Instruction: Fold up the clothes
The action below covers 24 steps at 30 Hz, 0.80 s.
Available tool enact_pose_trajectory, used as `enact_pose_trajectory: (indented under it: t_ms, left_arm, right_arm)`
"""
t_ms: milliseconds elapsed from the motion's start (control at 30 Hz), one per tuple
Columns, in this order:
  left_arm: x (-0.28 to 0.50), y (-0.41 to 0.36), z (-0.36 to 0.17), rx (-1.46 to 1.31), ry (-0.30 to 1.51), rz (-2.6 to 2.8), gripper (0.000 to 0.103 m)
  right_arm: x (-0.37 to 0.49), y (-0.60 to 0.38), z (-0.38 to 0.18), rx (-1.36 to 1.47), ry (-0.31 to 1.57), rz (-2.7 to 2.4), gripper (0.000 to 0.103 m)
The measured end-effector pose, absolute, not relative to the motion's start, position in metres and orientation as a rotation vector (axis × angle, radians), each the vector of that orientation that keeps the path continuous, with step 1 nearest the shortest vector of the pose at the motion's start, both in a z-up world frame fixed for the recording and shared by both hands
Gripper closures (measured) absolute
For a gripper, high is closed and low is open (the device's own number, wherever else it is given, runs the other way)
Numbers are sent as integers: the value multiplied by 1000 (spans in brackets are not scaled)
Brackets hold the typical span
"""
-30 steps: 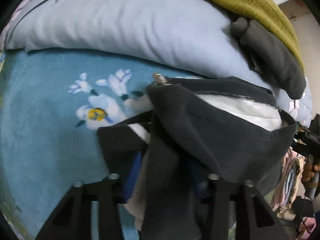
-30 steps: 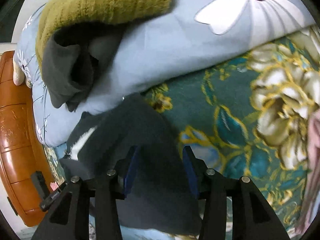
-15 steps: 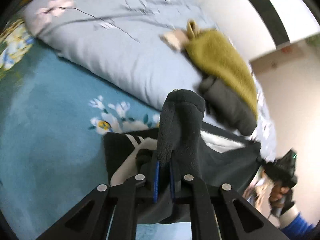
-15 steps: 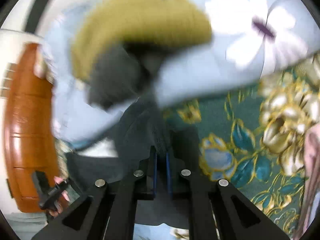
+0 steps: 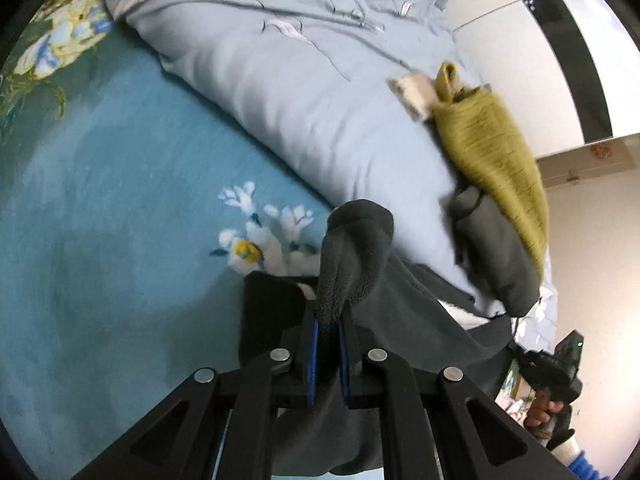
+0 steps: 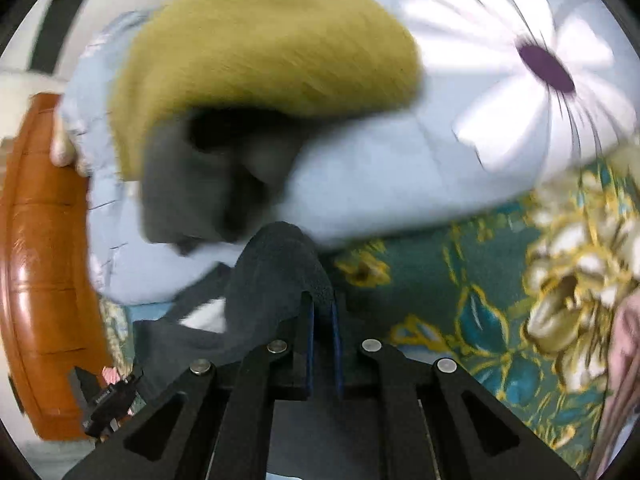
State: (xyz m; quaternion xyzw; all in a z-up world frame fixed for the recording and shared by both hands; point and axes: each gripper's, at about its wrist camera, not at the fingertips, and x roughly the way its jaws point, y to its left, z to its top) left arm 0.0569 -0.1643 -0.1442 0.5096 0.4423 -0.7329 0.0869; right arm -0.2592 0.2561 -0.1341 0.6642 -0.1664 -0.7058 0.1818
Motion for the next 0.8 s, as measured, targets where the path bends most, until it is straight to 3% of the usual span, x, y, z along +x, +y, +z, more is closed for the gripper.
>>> enact_pose_trajectory:
  t_ms: [233,333,433,467,500,600,800]
  left_arm:
    - [64,-162,-190,1619,1366,-1979,93]
    - [70,-162,-184,1611,1396,-1976,90]
    - [78,-162,-171,1590,1425,-1989,74]
    - [80,-162,-167,1583,1435,-1993,63]
    - [83,-162,-162,1576,1445,-1998,55]
    - [99,-155,-156,1599,1423,-2000,51]
    - [136,-125,-171,1737,1294,-1956,53]
  right_arm:
    - [-252,256,-171,1984,-460,-1979,95]
    - [-248,256,-188,2031,-456,-1972,94]
    - [-242,263,-185,2034,-491,-1969,92]
    - [-240,265,-182,2032,-505,-1968,91]
    - [-238,268,-180,2029,-519,-1967,88]
    - [-225,278,-175,2028,-555,-1962,63]
    - [-162,310,-186,2138,-620,-1927,61]
